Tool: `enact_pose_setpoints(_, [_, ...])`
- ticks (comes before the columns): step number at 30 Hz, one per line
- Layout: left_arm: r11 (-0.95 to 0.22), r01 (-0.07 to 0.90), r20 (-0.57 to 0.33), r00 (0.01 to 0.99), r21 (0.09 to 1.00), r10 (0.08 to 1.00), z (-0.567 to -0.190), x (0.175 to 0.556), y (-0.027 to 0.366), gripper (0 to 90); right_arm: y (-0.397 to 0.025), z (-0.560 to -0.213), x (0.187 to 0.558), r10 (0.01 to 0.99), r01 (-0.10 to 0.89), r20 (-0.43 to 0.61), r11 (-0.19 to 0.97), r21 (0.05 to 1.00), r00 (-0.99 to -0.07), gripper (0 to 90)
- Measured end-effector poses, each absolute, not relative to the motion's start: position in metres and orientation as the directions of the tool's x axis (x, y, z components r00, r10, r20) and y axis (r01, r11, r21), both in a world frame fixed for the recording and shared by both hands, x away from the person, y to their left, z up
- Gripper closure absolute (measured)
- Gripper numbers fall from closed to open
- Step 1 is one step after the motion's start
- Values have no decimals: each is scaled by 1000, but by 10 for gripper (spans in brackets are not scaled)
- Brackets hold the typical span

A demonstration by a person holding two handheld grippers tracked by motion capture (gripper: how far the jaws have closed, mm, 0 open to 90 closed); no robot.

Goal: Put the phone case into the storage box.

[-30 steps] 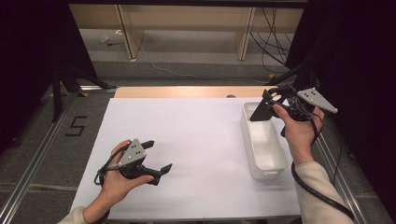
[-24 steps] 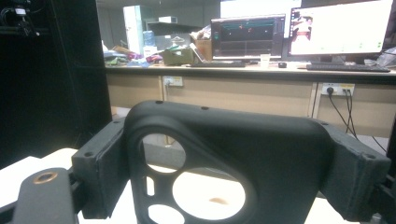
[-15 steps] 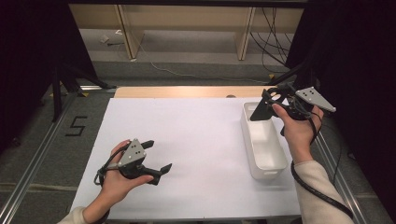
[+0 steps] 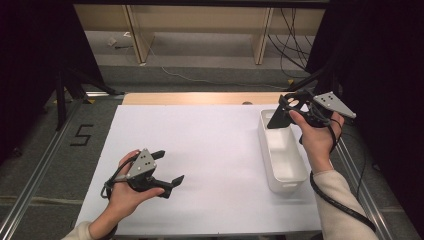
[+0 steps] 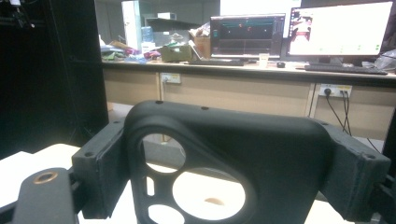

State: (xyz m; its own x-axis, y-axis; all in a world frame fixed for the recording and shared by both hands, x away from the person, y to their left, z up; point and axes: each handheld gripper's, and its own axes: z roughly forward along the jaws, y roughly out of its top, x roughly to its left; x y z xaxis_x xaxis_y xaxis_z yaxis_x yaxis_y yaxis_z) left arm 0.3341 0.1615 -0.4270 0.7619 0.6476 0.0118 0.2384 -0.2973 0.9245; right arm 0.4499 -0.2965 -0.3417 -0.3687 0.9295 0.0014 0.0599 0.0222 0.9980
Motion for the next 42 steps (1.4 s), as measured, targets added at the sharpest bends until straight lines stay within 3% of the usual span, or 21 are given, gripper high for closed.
enact_pose_setpoints(42, [-295,237,11,762,925,647,-428,334,161,10,-294,-352,466,932,99,-31,71,993,-361,159])
